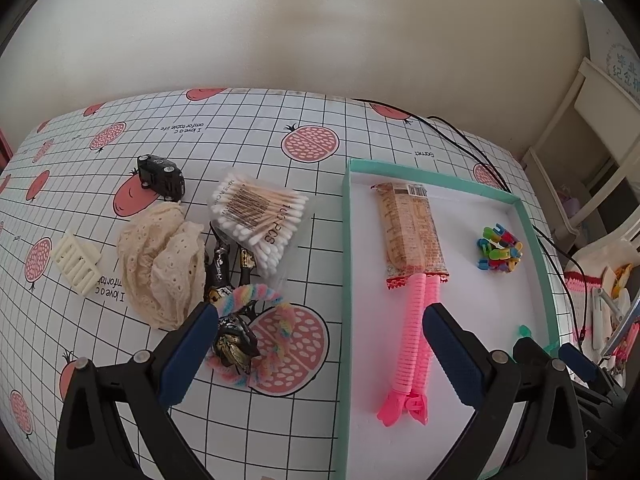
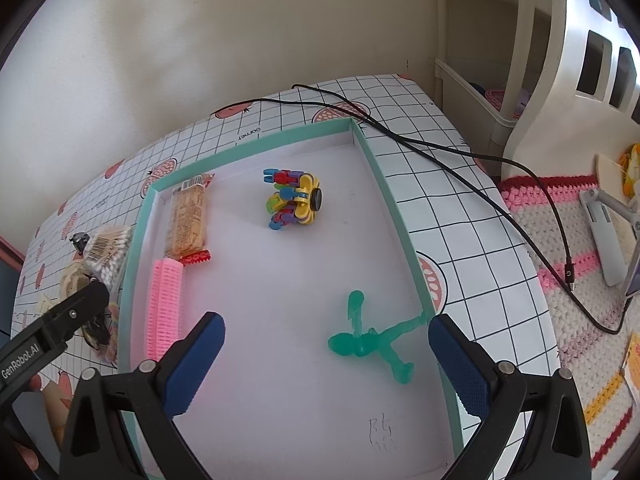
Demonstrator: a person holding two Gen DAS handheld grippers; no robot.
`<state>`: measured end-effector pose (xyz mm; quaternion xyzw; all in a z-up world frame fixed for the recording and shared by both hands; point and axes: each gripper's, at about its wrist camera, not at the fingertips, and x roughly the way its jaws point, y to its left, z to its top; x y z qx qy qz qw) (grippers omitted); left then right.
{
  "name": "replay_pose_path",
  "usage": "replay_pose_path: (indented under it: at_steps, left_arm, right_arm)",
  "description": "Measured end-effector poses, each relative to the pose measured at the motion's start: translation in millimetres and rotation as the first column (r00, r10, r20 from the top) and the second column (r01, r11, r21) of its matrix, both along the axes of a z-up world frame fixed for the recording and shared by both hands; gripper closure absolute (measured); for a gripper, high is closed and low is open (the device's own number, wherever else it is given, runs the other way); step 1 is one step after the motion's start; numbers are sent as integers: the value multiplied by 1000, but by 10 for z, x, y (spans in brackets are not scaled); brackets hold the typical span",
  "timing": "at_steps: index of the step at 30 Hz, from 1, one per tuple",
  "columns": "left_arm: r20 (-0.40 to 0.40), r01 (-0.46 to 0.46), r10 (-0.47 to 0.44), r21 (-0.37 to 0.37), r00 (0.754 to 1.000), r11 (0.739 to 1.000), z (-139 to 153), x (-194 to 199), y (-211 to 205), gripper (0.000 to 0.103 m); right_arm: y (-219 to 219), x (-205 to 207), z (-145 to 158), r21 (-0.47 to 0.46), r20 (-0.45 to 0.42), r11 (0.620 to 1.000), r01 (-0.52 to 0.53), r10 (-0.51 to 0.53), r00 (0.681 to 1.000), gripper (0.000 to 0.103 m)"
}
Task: Organize objects
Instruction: 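Withdraw both tools from the tray toward the lace scrunchie and rainbow hair tie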
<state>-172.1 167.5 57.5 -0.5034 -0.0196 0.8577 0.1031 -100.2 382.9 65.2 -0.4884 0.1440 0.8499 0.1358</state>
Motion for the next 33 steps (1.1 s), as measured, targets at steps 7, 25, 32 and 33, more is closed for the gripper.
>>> replay_pose_path:
  at_steps: [7,25,32,33]
  left_arm:
    - [1,19,-19,25,1000,1000,86,3,-37,1]
    - [-19,-151,154,85,988,985,479,-231,-1311,1]
    - [-23,-240,244,111,970,965,514,-309,-1776,1]
    - [-24,-253,258,117,966,960,524,-319,-1840,1]
  right_arm:
    - [-41,19,86,19,-15,1000,2,-2,1000,0]
    - [-1164,-374,432,11,-116,986,-167,168,979,0]
    - [-1691,-546,442,4,-110,964,-264,263,958,0]
    - [-1746,-571,438,2,-107,962,-275,273,956,0]
